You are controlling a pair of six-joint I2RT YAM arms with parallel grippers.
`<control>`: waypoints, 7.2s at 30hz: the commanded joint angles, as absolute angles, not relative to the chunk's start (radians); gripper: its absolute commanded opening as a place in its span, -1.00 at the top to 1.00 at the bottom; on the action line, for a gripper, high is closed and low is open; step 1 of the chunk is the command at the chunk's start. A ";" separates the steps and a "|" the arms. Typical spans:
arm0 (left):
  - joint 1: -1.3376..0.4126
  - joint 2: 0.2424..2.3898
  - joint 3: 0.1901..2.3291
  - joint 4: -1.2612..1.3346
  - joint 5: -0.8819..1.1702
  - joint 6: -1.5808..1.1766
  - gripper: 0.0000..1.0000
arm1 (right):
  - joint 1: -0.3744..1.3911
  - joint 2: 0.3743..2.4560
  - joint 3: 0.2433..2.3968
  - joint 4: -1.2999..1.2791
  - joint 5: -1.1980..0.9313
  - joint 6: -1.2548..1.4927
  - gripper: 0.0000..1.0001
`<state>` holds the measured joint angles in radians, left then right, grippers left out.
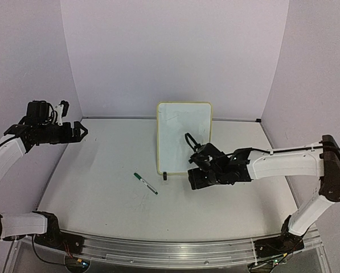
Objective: Write a sentence on the whiteboard
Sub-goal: Pick up the whiteboard marker from the center of the board, then pass from the right arm to the left, then open the pen cap from the whiteboard marker, then place the pen cap at the center of the board.
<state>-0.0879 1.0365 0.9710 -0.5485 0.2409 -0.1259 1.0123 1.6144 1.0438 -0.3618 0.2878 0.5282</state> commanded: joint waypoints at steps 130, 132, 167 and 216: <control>-0.545 1.027 0.765 0.438 0.564 -1.148 1.00 | 1.153 1.510 1.014 0.632 -0.010 0.656 -0.63; -0.545 1.026 0.764 0.457 0.571 -1.156 1.00 | 1.152 1.525 1.024 0.678 -0.035 0.668 -0.56; -0.544 0.980 0.735 0.432 0.627 -1.121 1.00 | 1.153 1.715 1.205 0.884 -0.120 0.677 0.21; -0.386 0.910 0.825 0.348 0.468 -1.107 1.00 | 1.154 1.515 0.793 1.010 -0.001 0.790 1.00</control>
<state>-0.4247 0.9189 0.8089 0.2964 0.4986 -1.0700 1.1534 1.5949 0.8465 0.9787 -0.0325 0.7690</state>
